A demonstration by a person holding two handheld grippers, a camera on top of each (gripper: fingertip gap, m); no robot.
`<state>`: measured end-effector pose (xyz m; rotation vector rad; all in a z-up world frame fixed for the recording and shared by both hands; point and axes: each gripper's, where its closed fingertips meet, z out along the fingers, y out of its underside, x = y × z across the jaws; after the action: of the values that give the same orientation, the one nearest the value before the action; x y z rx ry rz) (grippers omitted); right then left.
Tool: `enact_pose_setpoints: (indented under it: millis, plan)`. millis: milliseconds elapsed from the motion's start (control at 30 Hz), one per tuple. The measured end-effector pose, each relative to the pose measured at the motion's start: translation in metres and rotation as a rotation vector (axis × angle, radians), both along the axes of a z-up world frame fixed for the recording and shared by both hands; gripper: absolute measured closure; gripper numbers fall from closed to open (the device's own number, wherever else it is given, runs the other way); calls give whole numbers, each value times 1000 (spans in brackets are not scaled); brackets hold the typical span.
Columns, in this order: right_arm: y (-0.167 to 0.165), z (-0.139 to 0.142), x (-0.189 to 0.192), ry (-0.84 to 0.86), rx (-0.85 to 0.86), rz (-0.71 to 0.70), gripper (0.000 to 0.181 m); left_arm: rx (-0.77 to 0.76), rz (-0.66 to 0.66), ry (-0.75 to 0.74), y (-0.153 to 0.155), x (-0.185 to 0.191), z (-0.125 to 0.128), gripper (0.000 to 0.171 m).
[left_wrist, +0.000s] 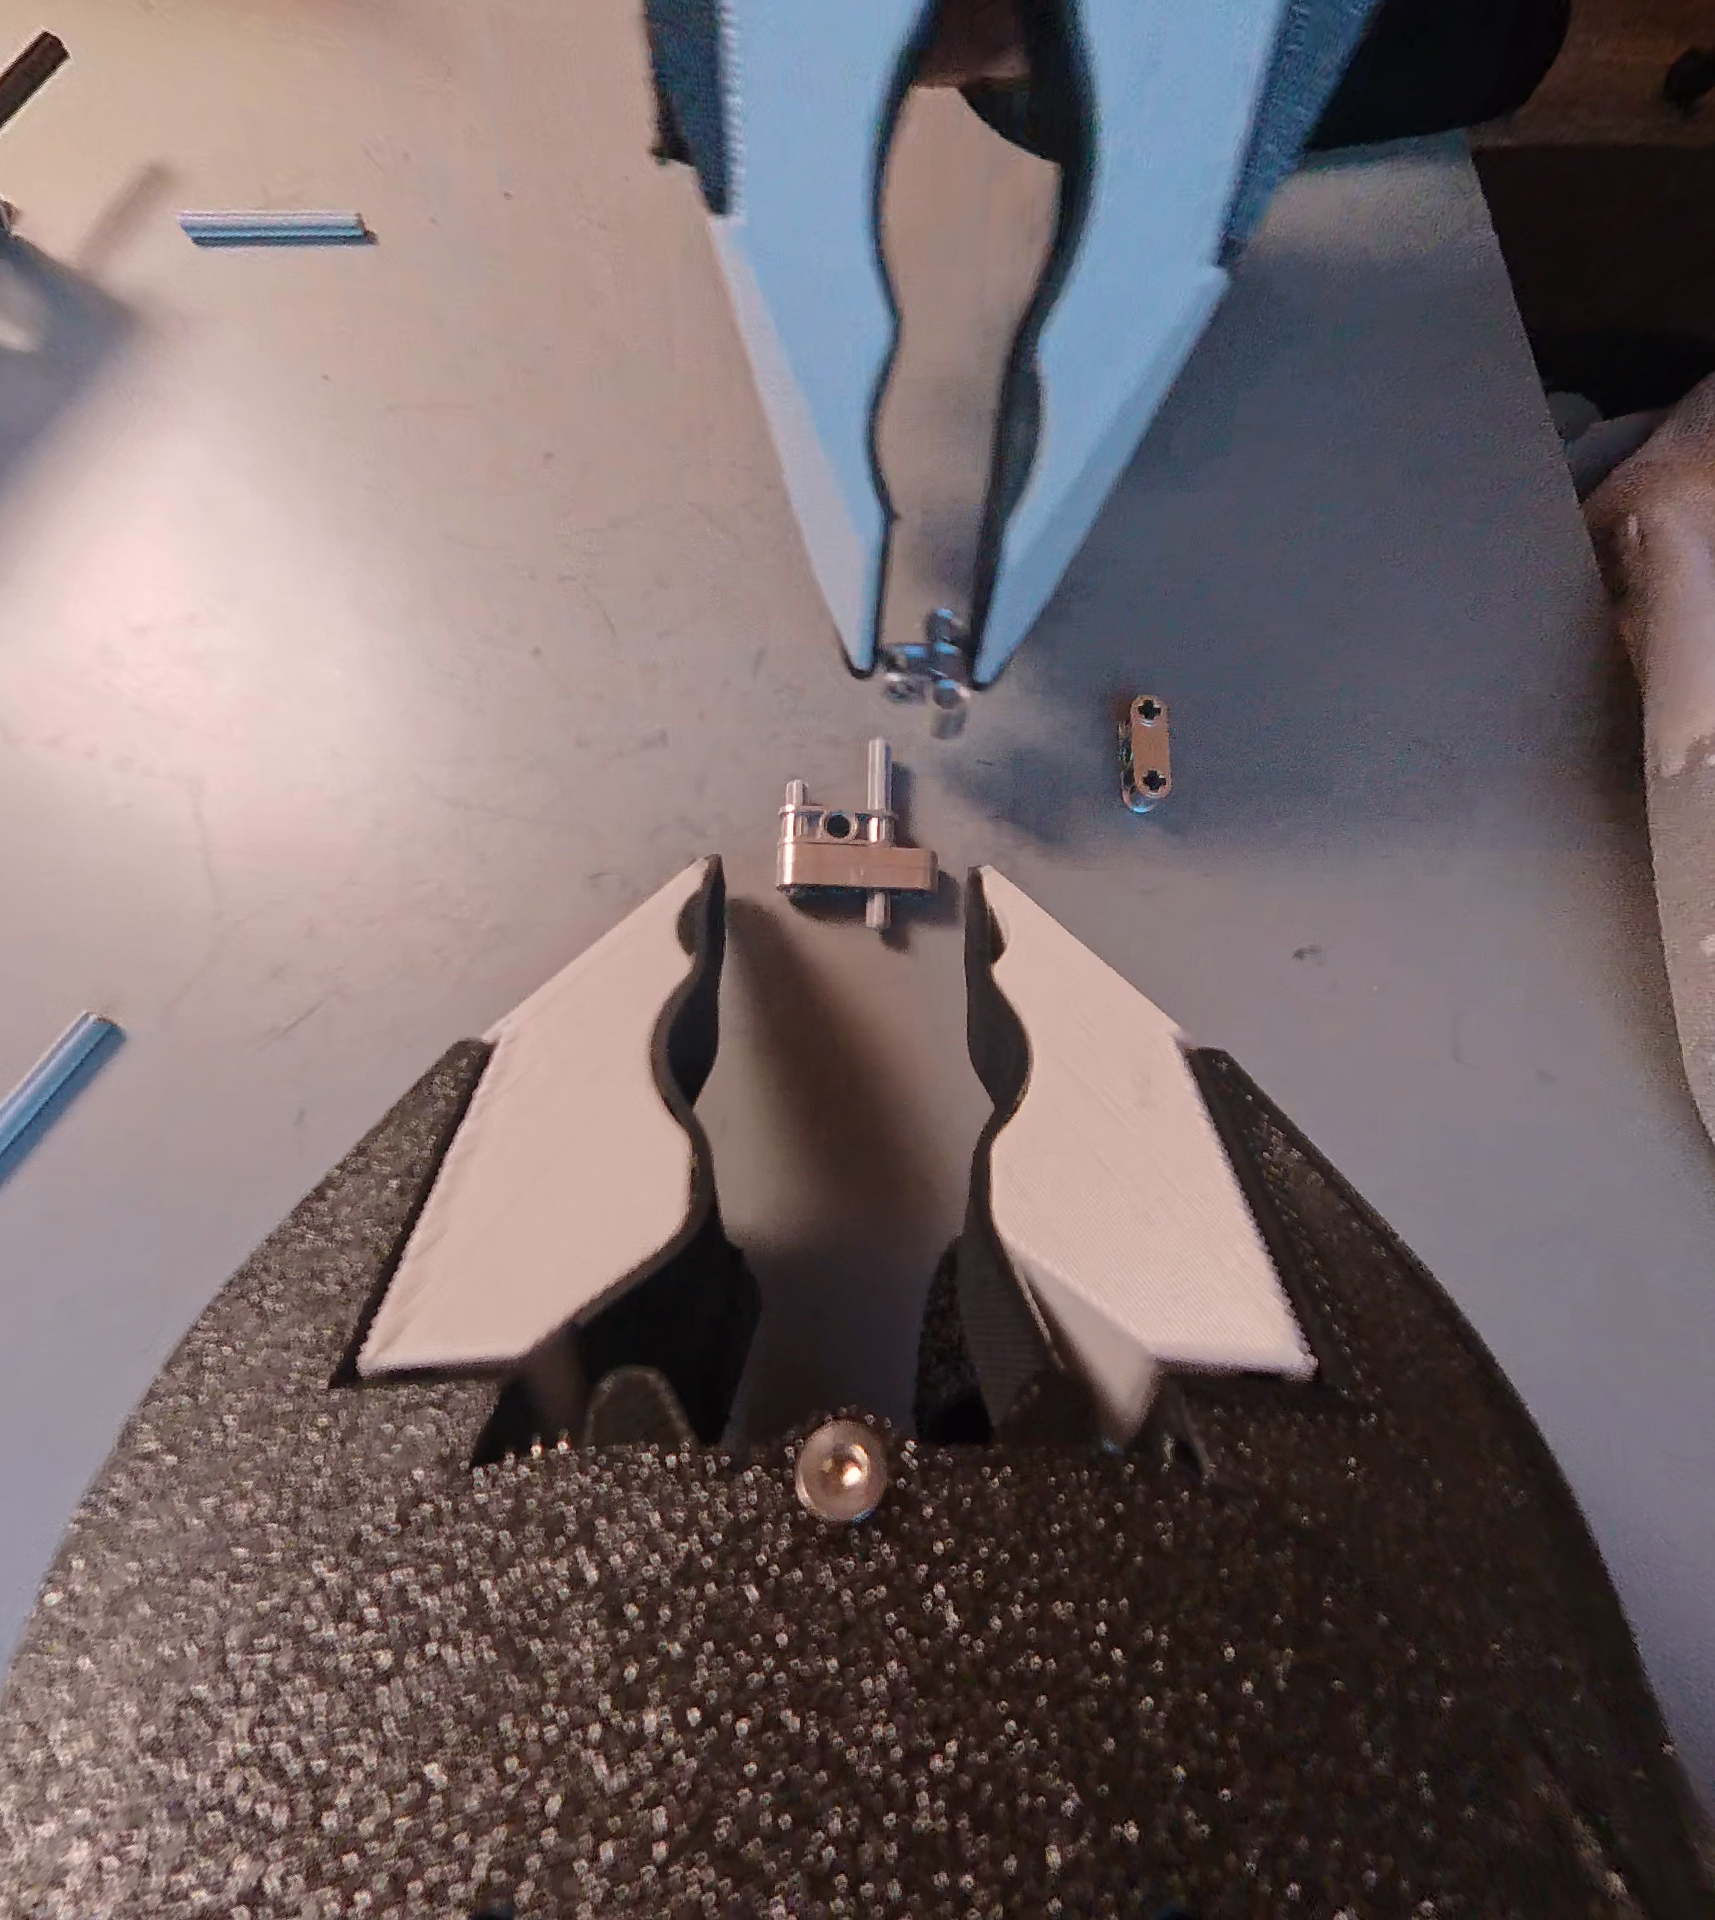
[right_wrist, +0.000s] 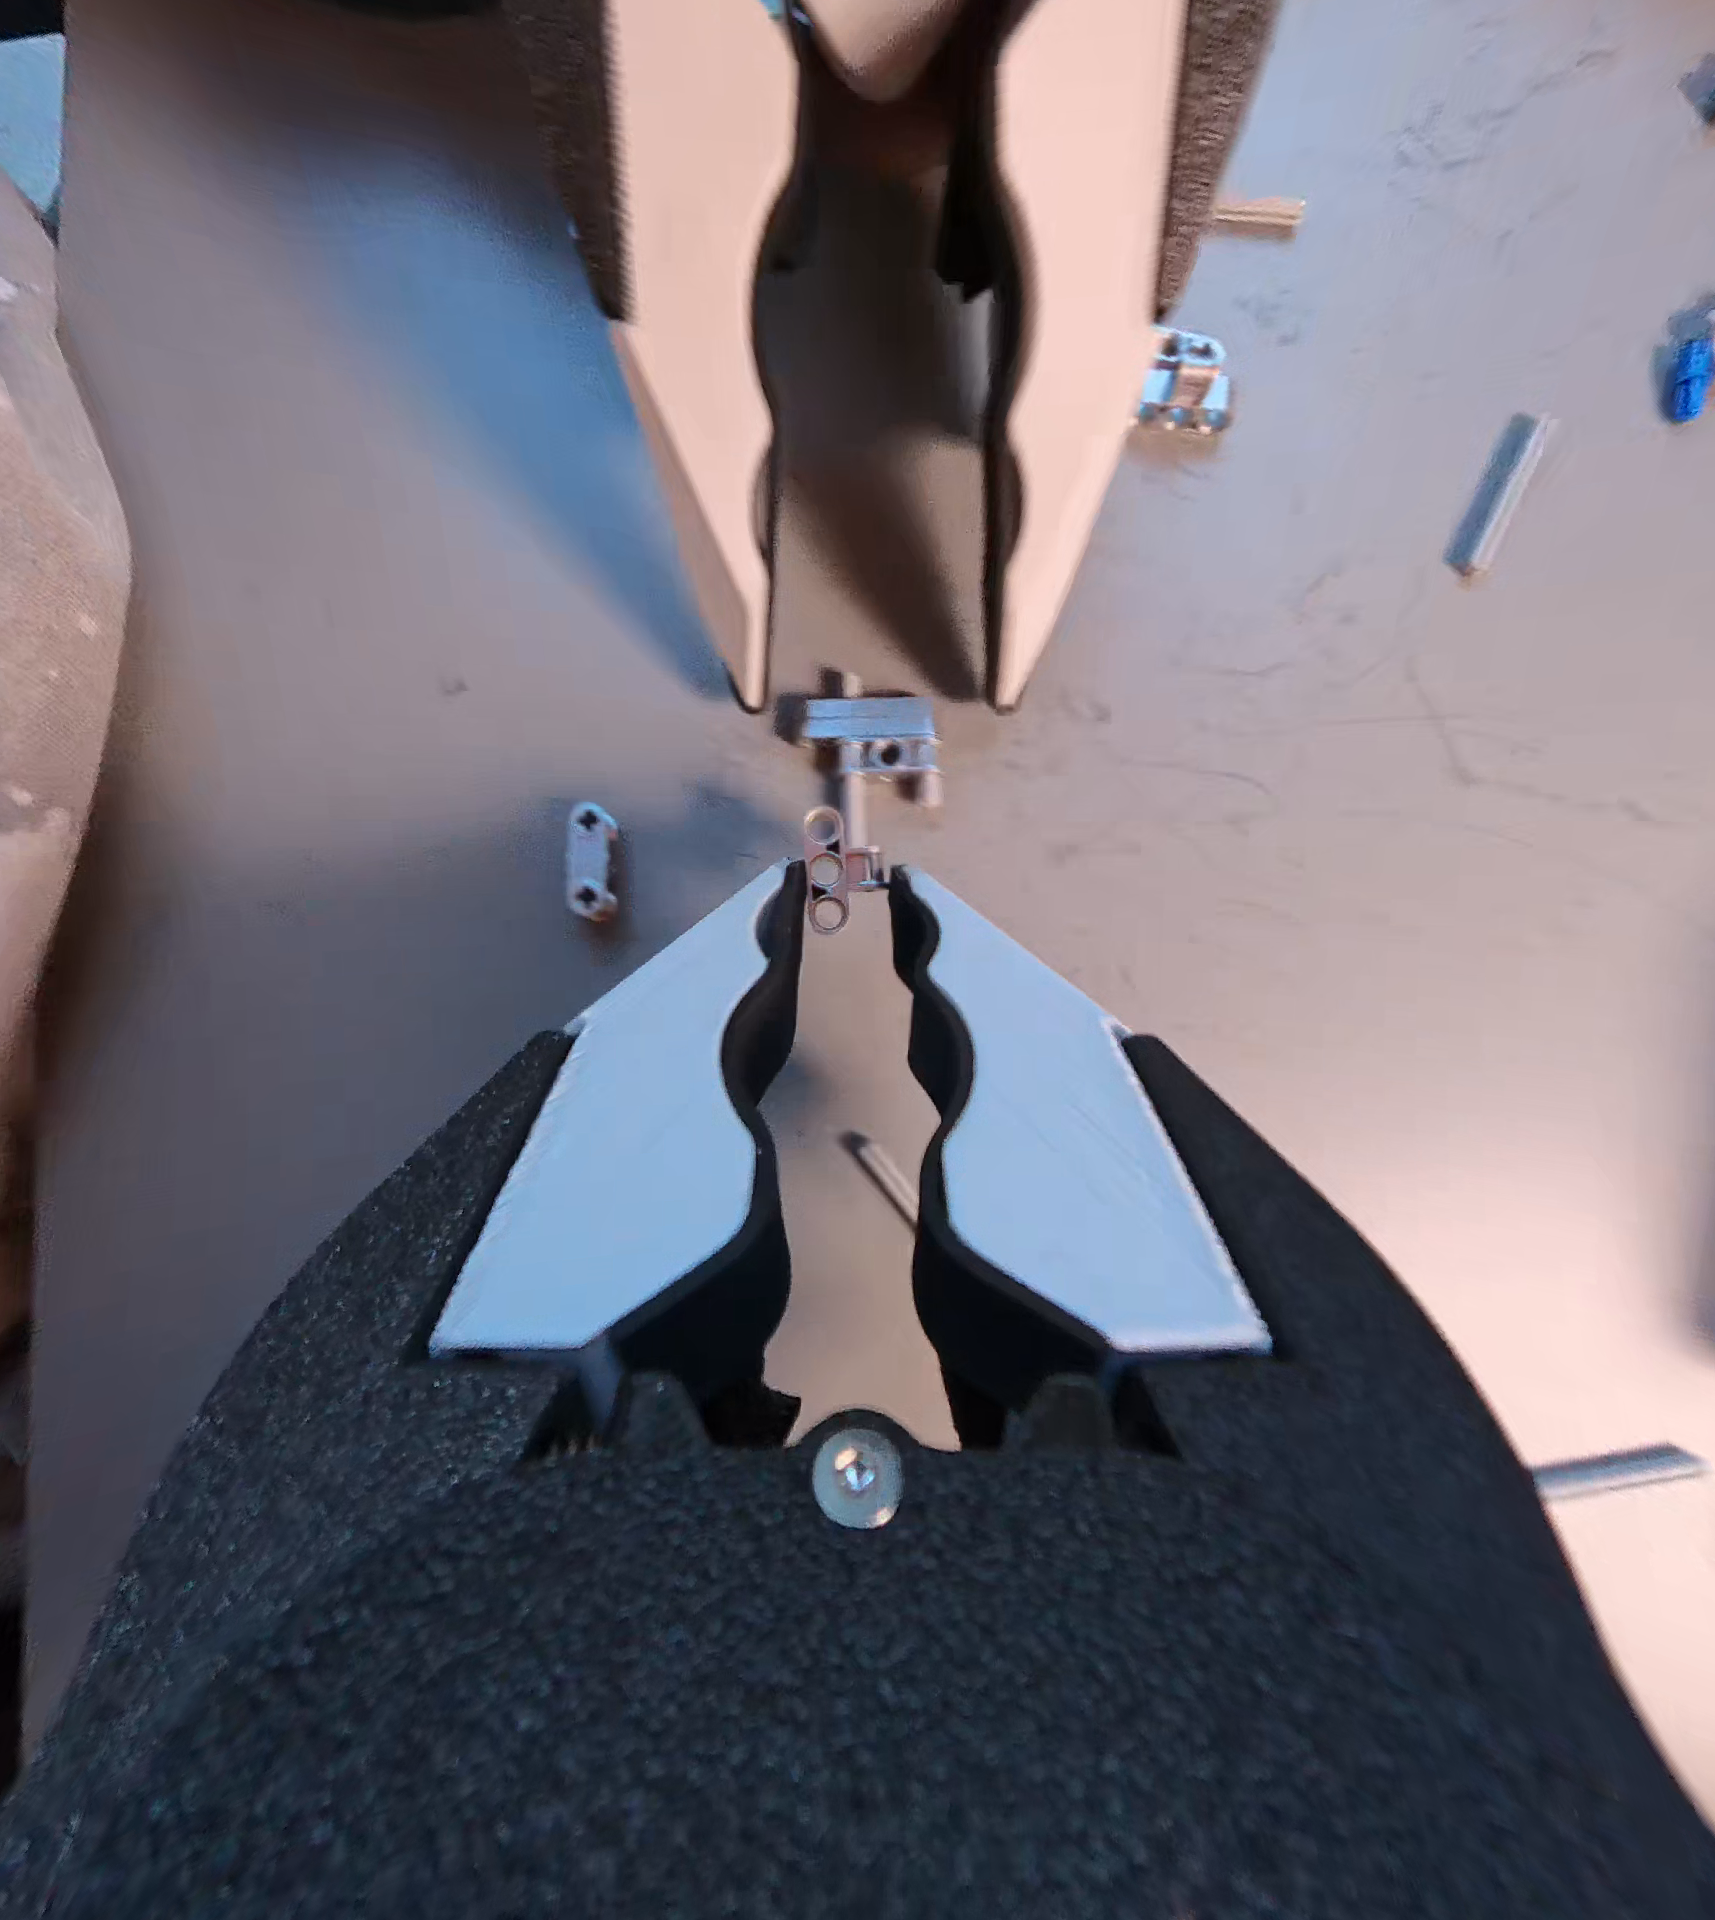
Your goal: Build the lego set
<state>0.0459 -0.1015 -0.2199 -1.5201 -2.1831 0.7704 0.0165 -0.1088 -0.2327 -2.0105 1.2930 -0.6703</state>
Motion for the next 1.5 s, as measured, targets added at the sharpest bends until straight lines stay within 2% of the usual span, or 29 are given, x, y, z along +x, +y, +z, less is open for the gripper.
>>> enact_pose_setpoints:
  millis: [100,267,333,500,800,967,1400,1500]
  plan:
    - [-19,-3,-5,17,7,-68,167,5,0,23,1,0,-4,128]
    - [-15,-16,-13,33,78,-144,167,11,12,33,1,0,-5,130]
    - [-12,-15,-13,48,132,-148,167,16,9,39,0,0,-5,131]
    - [-7,-8,-2,71,134,-156,164,17,6,48,0,-2,-5,135]
    - [-10,-17,-6,57,116,-91,173,21,-7,38,-1,1,-4,148]
    - [-10,-18,-8,31,96,-46,174,25,-4,35,0,1,-4,148]
    - [-12,-18,-11,37,91,-47,173,24,12,36,1,2,-4,148]
    - [-13,-15,-8,39,81,-38,166,28,15,37,2,1,-4,147]
